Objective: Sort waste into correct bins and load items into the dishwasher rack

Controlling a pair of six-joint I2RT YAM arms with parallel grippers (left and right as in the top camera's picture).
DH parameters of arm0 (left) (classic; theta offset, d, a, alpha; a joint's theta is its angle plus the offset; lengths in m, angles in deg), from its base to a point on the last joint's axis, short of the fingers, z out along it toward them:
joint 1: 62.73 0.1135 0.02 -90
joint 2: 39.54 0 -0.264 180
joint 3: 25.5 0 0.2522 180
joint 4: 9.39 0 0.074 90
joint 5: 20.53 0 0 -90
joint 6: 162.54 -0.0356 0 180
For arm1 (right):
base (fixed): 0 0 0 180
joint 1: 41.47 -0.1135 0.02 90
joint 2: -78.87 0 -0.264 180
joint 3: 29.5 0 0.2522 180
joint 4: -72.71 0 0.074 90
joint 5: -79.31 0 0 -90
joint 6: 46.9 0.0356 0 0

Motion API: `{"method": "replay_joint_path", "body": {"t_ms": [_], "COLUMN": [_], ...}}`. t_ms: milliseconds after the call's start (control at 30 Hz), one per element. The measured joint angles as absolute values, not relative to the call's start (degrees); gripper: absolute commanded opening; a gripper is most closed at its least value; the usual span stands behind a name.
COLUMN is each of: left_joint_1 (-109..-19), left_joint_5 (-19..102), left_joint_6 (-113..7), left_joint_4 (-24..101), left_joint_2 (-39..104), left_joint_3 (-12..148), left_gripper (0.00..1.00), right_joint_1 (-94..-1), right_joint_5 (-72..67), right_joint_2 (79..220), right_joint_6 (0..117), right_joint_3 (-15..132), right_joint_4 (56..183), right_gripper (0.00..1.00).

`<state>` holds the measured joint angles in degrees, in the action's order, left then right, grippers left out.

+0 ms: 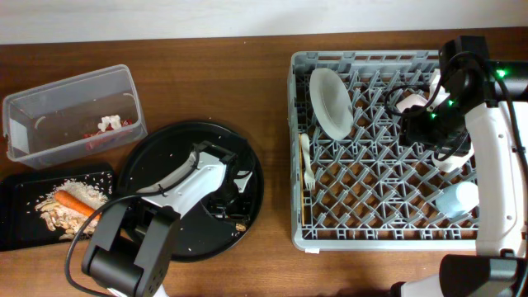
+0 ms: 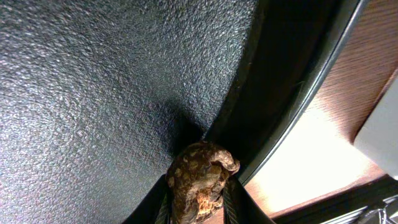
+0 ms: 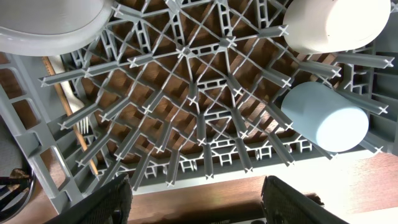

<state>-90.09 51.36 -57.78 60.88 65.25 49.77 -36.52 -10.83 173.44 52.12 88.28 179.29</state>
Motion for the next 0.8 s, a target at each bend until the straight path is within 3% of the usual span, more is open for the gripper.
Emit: {"method": "replay_joint_path", "body": {"t_ms": [133, 333, 600, 667, 733, 800], "left_joint_1": [-90.0, -85.4, -63.0, -59.0, -58.7, -60.1], "left_joint_5": [55.5, 61.6, 67.0, 66.9, 64.0, 62.8], "left_joint_6": [-57.8, -57.8, -57.8, -57.8, -57.8, -57.7], "left_joint_4": [63.7, 65.7, 66.9, 66.9, 65.8, 65.0], "left_joint_2": [65.3, 65.5, 57.9, 55.3, 54.9, 54.9], "left_joint_3": [51.1, 55.6, 56.7, 56.9, 56.9, 56.9], "left_gripper": [0.0, 0.0, 0.01, 0.09, 0.27, 0.33], "right_joint_1": [-36.5, -36.5, -36.5, -36.5, -36.5, -36.5], "right_joint_5": [-10.8, -10.9, -10.9, -10.9, -10.9, -10.9], "right_joint_2": [173.4, 173.4, 173.4, 173.4, 173.4, 173.4], "right_joint_6": [52.2, 52.1, 52.1, 52.1, 52.2, 52.2], "right_joint_3": [88.3, 88.3, 88.3, 88.3, 88.3, 88.3], "right_joint_4": [179.3, 179.5, 179.4, 179.4, 179.3, 179.3], "right_gripper": [0.7, 0.7, 0.7, 0.7, 0.7, 0.7]}}
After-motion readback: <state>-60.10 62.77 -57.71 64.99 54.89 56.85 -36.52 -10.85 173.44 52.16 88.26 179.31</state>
